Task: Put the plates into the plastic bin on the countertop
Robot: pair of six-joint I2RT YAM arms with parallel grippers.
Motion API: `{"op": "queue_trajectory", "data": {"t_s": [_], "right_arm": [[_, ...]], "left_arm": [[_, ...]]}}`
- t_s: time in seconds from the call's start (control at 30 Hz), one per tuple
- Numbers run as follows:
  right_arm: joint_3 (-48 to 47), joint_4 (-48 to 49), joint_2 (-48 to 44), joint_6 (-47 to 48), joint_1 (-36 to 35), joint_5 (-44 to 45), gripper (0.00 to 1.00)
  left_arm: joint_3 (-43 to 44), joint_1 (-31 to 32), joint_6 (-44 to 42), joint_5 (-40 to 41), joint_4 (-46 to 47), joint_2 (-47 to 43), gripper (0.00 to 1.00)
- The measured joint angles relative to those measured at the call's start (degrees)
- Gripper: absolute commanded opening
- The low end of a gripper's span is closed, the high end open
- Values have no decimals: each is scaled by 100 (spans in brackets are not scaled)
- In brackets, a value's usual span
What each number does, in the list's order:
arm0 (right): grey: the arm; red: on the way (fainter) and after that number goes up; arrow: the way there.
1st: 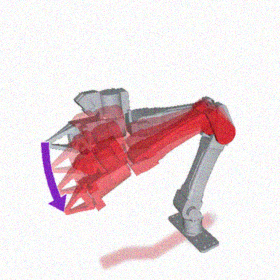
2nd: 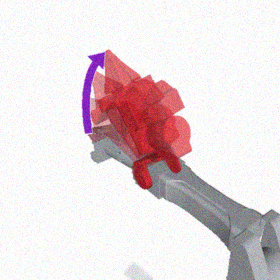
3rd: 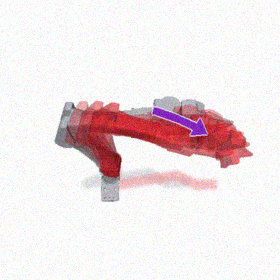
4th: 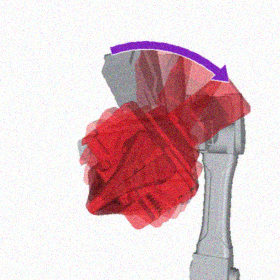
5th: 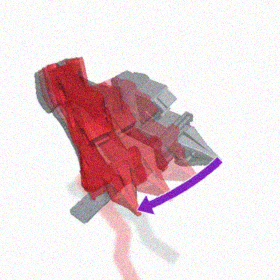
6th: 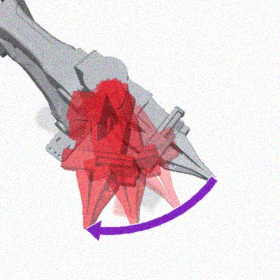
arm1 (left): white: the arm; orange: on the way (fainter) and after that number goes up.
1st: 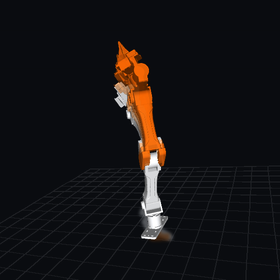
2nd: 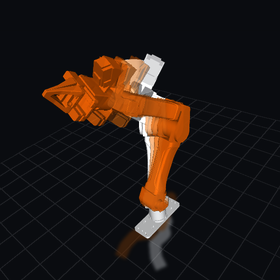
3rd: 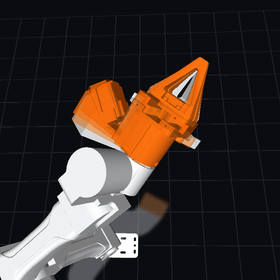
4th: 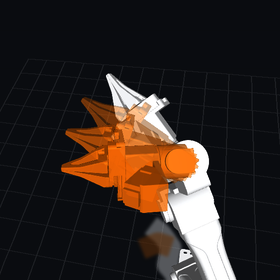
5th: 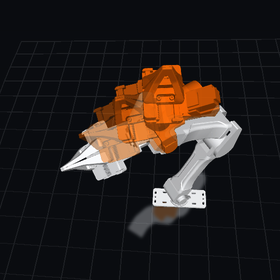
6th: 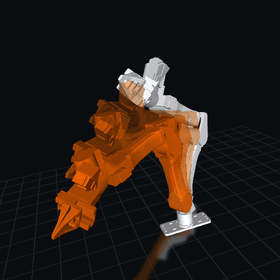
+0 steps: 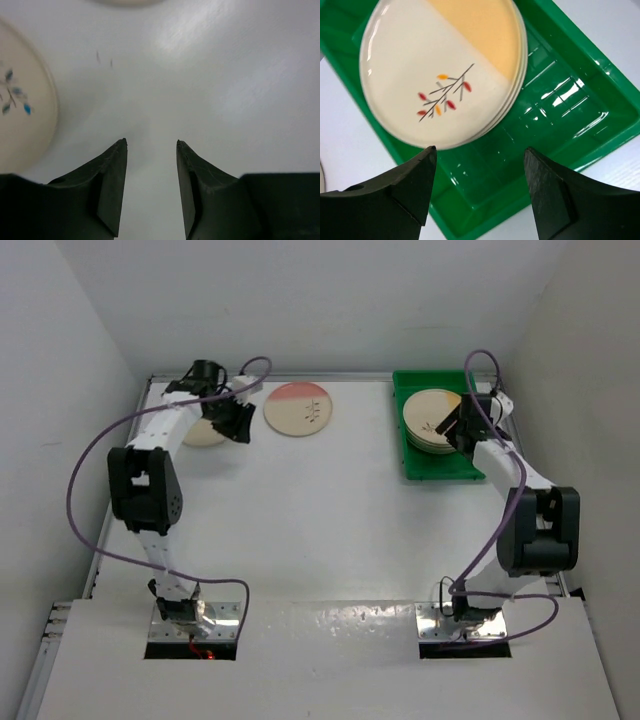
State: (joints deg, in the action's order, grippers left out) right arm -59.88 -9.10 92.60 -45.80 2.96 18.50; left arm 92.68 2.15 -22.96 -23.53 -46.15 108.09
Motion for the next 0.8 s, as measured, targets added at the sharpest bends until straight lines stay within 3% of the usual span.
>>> {"op": "queue_trajectory", "data": {"t_s": [0.13, 0.27, 0.6, 0.67, 0.7, 0.8], "right_arm": [[177, 9, -463, 365, -275, 94, 69], [293, 2, -826, 831, -647, 63, 69], [177, -345, -1078, 1587, -1515, 33, 68], [175, -345, -1132, 1593, -1582, 68, 68], [173, -343, -1154, 1596, -1633, 98, 68], [136, -348, -1161, 1604, -1746, 203, 68]], "left_arm": [[1331, 533, 831, 63, 457, 1102, 51], [2341, 669, 1858, 280, 997, 2170, 55], [2684, 732, 2885, 1912, 1707, 3169, 61], [2684, 730, 2940, 1843, 1786, 3215, 55], [2686, 730, 2951, 1768, 1825, 3248, 45], [2780, 730, 2975, 1399, 1864, 3366, 31]]}}
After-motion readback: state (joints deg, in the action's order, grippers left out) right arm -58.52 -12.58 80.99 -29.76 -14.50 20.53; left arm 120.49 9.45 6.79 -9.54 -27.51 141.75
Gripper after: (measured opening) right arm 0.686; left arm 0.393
